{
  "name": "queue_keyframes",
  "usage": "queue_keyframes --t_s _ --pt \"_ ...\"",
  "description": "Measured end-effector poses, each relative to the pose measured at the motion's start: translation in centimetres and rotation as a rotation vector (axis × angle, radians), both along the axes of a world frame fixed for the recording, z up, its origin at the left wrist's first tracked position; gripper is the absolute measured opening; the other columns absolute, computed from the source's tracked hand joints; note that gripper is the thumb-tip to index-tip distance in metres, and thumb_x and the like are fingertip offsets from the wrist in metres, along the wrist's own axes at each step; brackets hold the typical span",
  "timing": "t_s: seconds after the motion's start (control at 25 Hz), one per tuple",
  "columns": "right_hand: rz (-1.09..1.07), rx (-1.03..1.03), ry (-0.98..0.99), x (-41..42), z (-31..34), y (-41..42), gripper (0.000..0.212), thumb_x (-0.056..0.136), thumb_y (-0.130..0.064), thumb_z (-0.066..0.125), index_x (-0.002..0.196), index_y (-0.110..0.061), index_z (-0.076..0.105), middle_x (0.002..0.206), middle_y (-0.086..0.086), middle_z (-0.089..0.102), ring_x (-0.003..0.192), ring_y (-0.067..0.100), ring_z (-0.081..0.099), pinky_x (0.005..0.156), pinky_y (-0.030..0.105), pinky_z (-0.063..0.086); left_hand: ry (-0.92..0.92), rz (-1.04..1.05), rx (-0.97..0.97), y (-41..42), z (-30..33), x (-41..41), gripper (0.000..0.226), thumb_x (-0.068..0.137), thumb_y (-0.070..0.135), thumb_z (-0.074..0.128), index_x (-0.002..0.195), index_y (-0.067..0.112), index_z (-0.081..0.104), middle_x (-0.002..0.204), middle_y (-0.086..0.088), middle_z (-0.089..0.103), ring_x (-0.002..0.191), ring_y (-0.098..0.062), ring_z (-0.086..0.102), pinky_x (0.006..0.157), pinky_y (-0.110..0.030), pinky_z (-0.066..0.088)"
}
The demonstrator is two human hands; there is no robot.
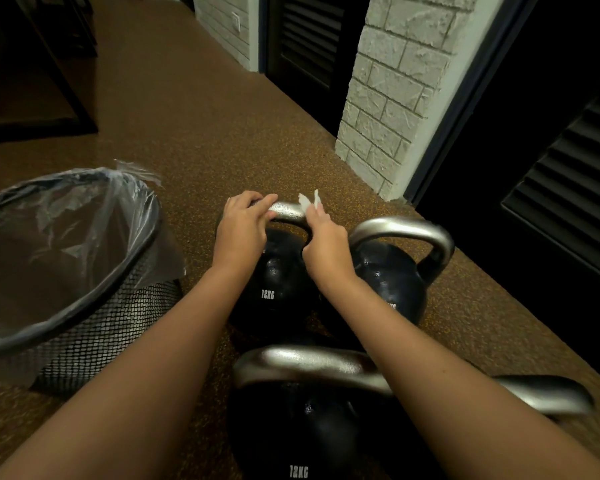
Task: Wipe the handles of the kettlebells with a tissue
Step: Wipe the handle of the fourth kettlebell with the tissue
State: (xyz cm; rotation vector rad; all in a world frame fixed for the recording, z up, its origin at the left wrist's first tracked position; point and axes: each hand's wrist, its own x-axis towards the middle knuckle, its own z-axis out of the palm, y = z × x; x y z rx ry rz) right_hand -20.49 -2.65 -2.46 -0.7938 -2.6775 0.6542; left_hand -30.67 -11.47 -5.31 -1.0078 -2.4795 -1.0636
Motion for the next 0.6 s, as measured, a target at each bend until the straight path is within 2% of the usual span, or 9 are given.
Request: queue_keyframes --t_s 0.16,0.32,0.48,0.6 --pt "0.089 0.006 -0.036 1.9 -1.7 -0.3 0.069 0.082 0.011 0.042 0.146 -0.01 0.027 0.157 0.012 0.009 0.137 0.031 0.032 0.113 0.034 0.027 0.005 0.008 -0.012 -0.1 0.1 0.1 0.031 0.092 0.015 0.054 0.122 0.016 0.061 0.115 -0.007 0.058 0.11 -0.023 0.048 0.088 -0.027 0.038" --pt "0.002 -0.056 -0.006 0.7 -0.9 0.7 0.067 0.081 0.009 0.045 0.144 -0.01 0.032 0.156 0.012 0.018 0.129 0.033 0.042 0.109 0.035 0.033 0.002 0.013 -0.025 0.0 0.1 0.0 0.031 0.093 0.017 0.053 0.123 0.017 0.061 0.116 -0.005 0.058 0.111 -0.022 0.047 0.089 -0.026 0.037" --pt "0.067 0.051 -0.015 -0.2 -0.1 -0.1 0.065 0.083 0.009 0.042 0.143 -0.011 0.031 0.156 0.01 0.018 0.137 0.033 0.028 0.109 0.032 0.026 0.01 0.017 -0.019 0.0 -0.1 -0.1 0.03 0.092 0.015 0.053 0.121 0.016 0.062 0.115 -0.007 0.058 0.11 -0.024 0.049 0.09 -0.03 0.04" --pt "0.085 0.027 0.132 0.4 0.2 -0.1 0.064 0.08 0.014 0.042 0.138 -0.01 0.042 0.148 0.011 0.036 0.134 0.027 0.036 0.108 0.025 0.025 0.01 0.012 -0.015 0.0 0.1 0.0 0.03 0.092 0.015 0.053 0.121 0.016 0.062 0.115 -0.007 0.059 0.11 -0.024 0.049 0.09 -0.029 0.039"
